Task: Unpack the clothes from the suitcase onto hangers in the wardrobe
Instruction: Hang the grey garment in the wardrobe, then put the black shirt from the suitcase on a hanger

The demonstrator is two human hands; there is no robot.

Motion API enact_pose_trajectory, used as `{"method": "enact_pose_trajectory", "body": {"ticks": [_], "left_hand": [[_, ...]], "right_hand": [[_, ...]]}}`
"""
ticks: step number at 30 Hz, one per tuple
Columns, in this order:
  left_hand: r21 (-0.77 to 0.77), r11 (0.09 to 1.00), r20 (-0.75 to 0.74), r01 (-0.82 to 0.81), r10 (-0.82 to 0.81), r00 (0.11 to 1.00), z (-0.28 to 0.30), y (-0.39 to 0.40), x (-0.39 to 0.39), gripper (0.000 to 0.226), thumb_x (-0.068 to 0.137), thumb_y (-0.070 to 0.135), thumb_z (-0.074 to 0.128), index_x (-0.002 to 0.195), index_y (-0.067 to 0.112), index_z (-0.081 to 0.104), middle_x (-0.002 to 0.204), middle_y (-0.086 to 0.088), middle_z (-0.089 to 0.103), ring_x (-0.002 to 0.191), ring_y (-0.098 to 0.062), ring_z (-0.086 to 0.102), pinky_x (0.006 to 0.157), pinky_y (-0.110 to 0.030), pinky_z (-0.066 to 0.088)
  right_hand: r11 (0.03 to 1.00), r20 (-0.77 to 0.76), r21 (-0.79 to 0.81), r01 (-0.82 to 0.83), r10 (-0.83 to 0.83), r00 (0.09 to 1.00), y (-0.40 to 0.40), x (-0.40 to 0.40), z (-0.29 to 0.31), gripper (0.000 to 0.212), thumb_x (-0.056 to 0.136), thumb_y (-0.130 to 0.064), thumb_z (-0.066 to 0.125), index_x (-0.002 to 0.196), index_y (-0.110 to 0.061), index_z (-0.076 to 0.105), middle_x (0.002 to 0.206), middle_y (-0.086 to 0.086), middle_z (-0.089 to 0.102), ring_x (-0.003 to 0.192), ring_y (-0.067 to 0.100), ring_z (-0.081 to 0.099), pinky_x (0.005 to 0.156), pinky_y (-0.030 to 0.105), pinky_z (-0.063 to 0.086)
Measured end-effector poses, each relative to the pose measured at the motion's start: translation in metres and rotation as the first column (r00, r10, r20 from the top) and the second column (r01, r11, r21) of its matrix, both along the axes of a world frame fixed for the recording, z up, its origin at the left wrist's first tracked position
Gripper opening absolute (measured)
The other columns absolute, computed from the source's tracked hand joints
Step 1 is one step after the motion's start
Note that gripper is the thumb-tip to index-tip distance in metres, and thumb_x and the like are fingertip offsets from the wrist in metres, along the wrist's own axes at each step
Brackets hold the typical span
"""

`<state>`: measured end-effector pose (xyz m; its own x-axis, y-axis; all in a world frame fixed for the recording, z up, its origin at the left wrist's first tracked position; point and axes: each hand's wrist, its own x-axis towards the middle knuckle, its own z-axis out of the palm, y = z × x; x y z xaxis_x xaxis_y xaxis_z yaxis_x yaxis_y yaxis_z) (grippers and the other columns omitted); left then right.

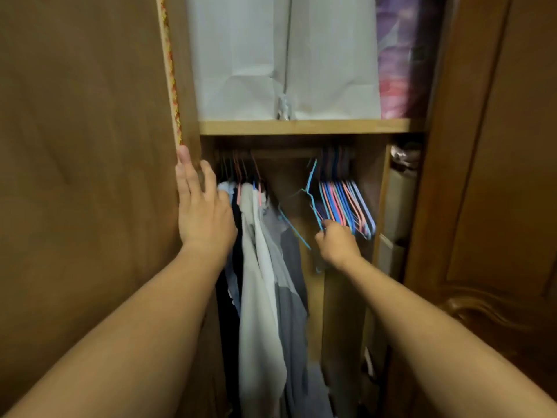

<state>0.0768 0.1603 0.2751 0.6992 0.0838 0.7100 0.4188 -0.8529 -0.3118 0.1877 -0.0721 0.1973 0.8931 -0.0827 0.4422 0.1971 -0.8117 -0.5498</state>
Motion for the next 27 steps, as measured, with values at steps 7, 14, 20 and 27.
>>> {"method": "enact_pose_trajectory", "body": {"ticks": [7,14,20,27], "left_hand": [[-0.483,0.789,-0.07,0.38,-0.467,0.881,-0.137,-0.088,-0.011,0.04,0.082,0.027,0.063,0.119,0.01,0.064,0.144,-0.025,0.043,0.139,-0.048,0.03,0.117,-0.054,0.02],[-0.802,0.591,-0.597,-0.089,-0.785,0.164,-0.409,-0.243,-0.155,0.018,0.091,0.029,0.054,0.104,0.019,0.062,0.099,-0.01,0.066,0.1,-0.033,0.062,0.083,-0.032,0.049],[-0.517,0.397,-0.533,-0.758,-0.842,-0.078,-0.526,-0.344,-0.296,0.023,0.103,0.028,0.056,0.124,0.021,0.051,0.096,0.001,0.06,0.082,-0.017,0.063,0.076,-0.035,0.053],[-0.144,0.399,-0.536,-0.905,-0.801,-0.268,-0.62,-0.457,-0.321,0.053,0.086,0.062,0.063,0.079,0.011,0.073,0.068,-0.011,0.068,0.046,-0.018,0.061,0.047,-0.022,0.05]], "right_hand": [[1.0,-0.124,-0.013,0.014,-0.015,0.992,-0.075,-0.187,-0.19,0.04,0.088,-0.033,0.044,0.123,-0.023,0.06,0.102,0.016,0.073,0.096,0.041,0.067,0.078,0.048,0.054],[0.697,-0.537,0.428,0.575,-0.316,0.782,-0.171,-0.431,-0.415,0.024,0.098,-0.011,0.05,0.09,-0.028,0.065,0.068,-0.011,0.064,0.063,0.007,0.061,0.071,0.031,0.048],[-0.005,-0.748,0.617,0.787,-0.314,0.584,-0.224,-0.554,-0.478,0.029,0.097,0.01,0.04,0.091,-0.011,0.06,0.076,0.011,0.061,0.072,0.023,0.06,0.064,0.031,0.047],[-0.075,-0.746,0.591,0.803,-0.429,0.509,-0.203,-0.55,-0.58,0.017,0.091,-0.039,0.061,0.108,-0.036,0.06,0.098,-0.002,0.069,0.085,0.021,0.069,0.075,0.048,0.058]]}}
